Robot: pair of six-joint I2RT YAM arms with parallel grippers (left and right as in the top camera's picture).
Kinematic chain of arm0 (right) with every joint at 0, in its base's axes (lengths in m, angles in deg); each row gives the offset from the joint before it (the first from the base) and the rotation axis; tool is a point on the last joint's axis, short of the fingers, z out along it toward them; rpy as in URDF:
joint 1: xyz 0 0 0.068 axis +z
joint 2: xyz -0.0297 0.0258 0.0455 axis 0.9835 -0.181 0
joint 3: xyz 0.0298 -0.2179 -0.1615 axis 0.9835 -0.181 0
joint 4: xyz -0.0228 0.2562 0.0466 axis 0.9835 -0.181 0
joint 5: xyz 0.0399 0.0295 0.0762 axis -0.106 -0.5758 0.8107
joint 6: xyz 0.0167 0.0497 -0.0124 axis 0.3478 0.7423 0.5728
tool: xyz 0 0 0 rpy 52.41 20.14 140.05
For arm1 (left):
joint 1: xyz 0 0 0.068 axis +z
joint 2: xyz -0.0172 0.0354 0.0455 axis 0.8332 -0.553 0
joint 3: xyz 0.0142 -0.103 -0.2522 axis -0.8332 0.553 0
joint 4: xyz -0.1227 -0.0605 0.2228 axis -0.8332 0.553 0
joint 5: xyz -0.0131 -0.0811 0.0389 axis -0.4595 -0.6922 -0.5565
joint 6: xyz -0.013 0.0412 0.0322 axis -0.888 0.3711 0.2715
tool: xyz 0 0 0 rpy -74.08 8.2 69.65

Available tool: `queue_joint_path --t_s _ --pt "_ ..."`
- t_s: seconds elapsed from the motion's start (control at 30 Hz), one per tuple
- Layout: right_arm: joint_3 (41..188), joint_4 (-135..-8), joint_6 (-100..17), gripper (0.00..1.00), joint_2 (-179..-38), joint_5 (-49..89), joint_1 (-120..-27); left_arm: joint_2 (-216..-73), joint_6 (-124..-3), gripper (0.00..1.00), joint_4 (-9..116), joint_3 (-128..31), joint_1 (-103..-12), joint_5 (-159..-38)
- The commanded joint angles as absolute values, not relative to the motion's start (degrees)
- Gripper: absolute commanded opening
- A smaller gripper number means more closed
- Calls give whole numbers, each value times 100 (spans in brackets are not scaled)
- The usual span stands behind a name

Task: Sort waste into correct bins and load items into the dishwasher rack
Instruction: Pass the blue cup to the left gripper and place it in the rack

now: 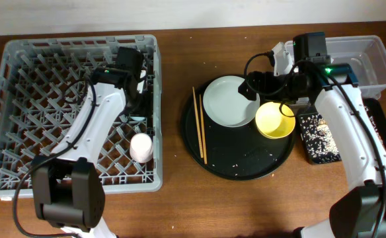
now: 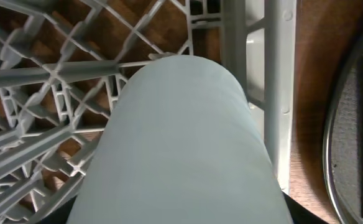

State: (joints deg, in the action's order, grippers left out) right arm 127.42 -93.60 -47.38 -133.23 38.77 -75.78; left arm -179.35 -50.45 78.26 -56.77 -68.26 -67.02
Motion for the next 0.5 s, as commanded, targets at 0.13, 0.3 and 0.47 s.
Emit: queue_joint_path --t_s 0.13,0.3,0.47 --pt "12755 -9452 -4734 99 -13295 3676 -7543 -18125 -4930 76 8119 -5749 -6817 -6549" --pt "12755 -9511 -4734 99 -13295 3680 -7541 -18123 -4934 99 8429 -6243 -6815 -6549" --pt "12755 -9578 -4736 99 -13295 3678 -7541 -18123 -4934 99 9046 -7543 -6817 -6551"
